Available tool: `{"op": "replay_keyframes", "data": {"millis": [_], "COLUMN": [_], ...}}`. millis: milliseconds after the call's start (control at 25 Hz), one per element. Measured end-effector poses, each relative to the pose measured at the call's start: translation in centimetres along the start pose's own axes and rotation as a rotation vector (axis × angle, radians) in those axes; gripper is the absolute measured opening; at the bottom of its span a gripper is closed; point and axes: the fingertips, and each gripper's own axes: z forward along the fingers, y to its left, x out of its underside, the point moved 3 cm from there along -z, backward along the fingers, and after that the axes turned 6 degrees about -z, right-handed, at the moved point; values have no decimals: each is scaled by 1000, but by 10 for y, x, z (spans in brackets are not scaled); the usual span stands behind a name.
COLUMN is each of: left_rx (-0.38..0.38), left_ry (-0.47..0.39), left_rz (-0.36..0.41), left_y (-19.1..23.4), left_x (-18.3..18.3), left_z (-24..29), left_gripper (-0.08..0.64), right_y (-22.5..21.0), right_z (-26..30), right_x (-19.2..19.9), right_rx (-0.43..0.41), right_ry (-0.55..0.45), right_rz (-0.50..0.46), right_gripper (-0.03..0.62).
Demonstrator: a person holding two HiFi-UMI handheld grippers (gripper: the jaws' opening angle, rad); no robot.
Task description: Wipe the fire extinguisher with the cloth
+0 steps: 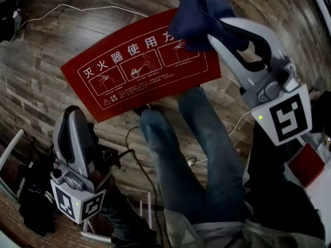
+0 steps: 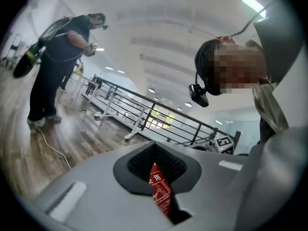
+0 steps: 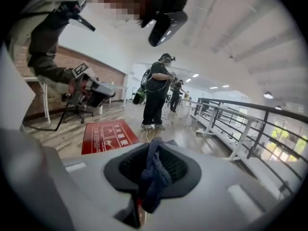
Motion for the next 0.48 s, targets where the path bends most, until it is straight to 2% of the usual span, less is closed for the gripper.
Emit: {"op": "replay_keyframes", "data": {"millis": [80,120,200,280,400,480], "left_rx": [3,-3,-11,-15,-46,-58], "left_ry": [7,-13,-75,-110,-92,-80], "left_rz": [106,111,32,-49,-69,-95], "left_y": [-3,-3,-3,-5,-7,-8], "left_x": [-11,-13,-9,5,27,37], "left_z": [7,8,4,-1,-8,-14], "left_gripper": [6,6,6,6,6,6], "right_y": [16,26,53,90,129,121], "right_z": [2,4,6,15,41,54], "right_x": [7,15,31,35,20,16], "right_rx": [-30,-43,-84,-174,-293,-289], "right_ry": [54,96,177,221,160,118], "right_rz": [-46,-45,-21,-52,-144,-175], "right_gripper": [67,67,67,67,67,67]}}
